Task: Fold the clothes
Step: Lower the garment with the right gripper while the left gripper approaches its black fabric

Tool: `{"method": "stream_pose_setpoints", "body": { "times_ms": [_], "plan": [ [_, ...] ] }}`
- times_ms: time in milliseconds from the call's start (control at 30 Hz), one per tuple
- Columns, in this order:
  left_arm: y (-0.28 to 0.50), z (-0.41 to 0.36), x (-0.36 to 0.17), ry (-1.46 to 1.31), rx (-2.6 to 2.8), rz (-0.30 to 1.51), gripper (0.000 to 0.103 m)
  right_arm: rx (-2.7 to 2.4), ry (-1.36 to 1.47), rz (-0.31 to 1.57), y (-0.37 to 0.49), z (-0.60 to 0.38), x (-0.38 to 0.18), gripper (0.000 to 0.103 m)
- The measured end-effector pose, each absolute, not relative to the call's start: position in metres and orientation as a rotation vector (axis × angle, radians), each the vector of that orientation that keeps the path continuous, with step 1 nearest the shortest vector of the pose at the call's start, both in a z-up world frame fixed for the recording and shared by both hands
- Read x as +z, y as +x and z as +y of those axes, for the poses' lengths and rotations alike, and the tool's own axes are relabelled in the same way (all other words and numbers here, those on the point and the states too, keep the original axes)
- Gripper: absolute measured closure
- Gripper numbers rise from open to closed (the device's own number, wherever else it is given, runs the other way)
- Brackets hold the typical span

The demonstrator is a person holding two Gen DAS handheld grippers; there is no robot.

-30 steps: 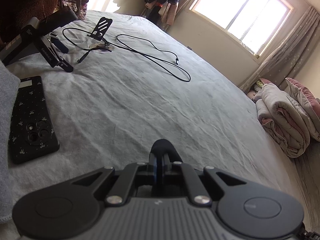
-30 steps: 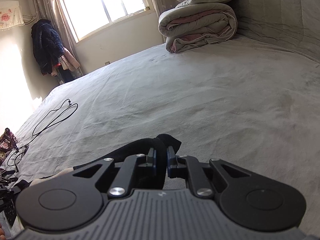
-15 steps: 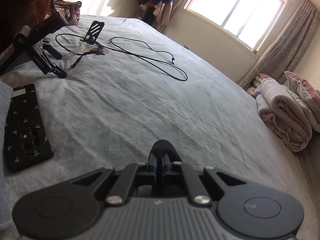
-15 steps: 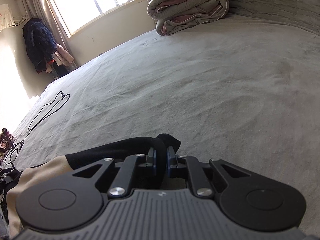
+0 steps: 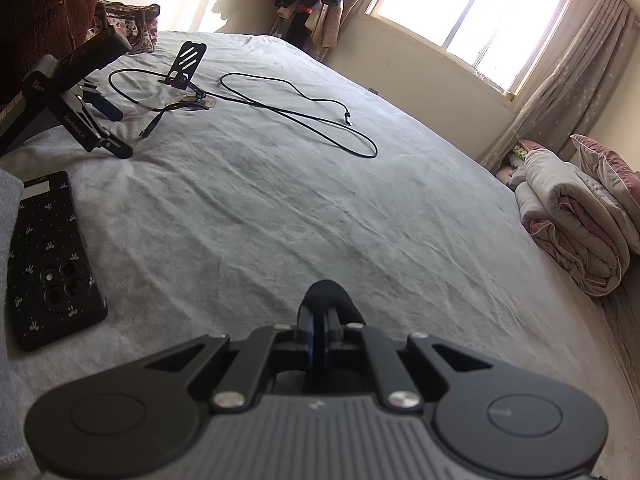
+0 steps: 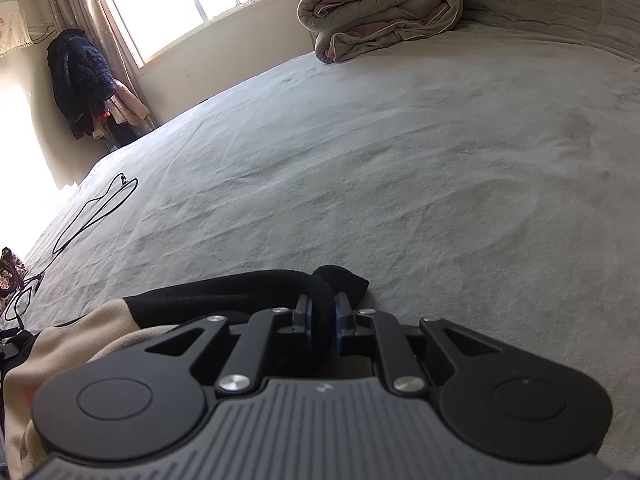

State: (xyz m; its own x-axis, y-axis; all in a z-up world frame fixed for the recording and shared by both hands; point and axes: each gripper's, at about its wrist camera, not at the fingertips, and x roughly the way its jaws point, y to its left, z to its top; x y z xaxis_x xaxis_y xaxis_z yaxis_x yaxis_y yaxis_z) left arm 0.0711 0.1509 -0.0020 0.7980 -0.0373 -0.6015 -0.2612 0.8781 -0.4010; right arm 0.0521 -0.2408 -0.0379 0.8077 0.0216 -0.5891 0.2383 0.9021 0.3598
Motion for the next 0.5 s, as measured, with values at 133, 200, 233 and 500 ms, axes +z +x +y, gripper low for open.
{"method": "stream_pose_setpoints", "body": {
  "times_ms": [133, 200, 233, 500],
  "plan": [
    [0.0721, 0.1528, -0.0019, -0.511, 0.124, 0.646, 0.099, -0.121, 0.434, 0.624, 0.053, -0.2403, -0.039, 0.09],
    [0.0722, 0.1522, -0.0015, -0.508, 0.123, 0.645, 0.099, -0.12, 0.434, 0.624, 0.0529, -0.2405, -0.0389, 0.09],
    [0.0725, 0.1517, -0.0018, -0.503, 0.124, 0.646, 0.099, -0.119, 0.433, 0.625, 0.0528, -0.2408, -0.0387, 0.09],
    [0.072, 0.1529, -0.0014, -0.509, 0.121, 0.644, 0.099, -0.125, 0.436, 0.622, 0.0528, -0.2395, -0.0384, 0.09]
  ]
}}
